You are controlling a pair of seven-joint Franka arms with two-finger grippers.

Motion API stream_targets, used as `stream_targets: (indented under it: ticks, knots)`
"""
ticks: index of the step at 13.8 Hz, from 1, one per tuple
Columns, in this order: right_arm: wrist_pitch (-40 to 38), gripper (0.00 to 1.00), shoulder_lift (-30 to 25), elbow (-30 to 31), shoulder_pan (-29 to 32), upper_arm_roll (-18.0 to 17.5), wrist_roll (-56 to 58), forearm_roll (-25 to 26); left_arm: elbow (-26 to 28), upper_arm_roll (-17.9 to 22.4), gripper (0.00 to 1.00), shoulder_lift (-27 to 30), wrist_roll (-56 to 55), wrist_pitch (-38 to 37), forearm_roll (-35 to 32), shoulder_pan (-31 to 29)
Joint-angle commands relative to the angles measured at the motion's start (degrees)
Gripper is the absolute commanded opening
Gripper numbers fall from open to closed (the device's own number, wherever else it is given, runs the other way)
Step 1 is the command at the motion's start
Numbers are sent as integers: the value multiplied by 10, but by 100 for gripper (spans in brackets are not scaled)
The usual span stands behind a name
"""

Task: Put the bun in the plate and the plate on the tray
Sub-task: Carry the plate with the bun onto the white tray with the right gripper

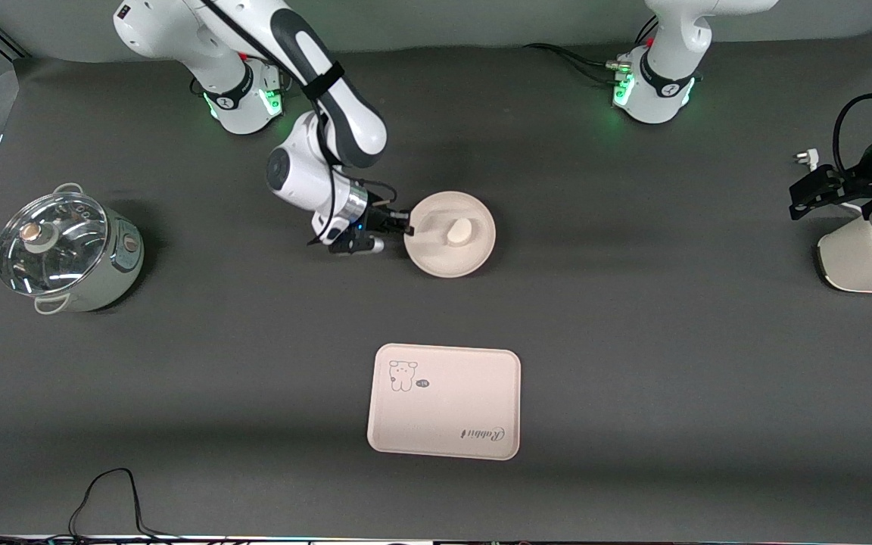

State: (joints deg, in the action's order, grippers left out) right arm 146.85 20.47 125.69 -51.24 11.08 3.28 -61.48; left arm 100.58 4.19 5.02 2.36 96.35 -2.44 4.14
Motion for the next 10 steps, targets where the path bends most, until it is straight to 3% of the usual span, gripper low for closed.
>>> stream_targets:
  ticks: [1,2,5,8,10]
  knots:
    - [-133,0,-6,-112,0,62,-142,164,-13,-3,100,-10,10,-10,-4,-2]
    - [-182,0,-6,-151,0,83,-153,187,-13,-3,100,-11,9,-8,-3,-1]
    - [-276,0,3,-242,2,135,-154,192,-12,-3,100,-13,9,-5,-2,-1]
    - [-325,0,54,-346,33,142,-161,186,-12,-3,100,-13,9,-5,-1,0]
    - [-350,0,123,-444,67,141,-179,168,-9,-3,100,-13,9,-5,-1,0]
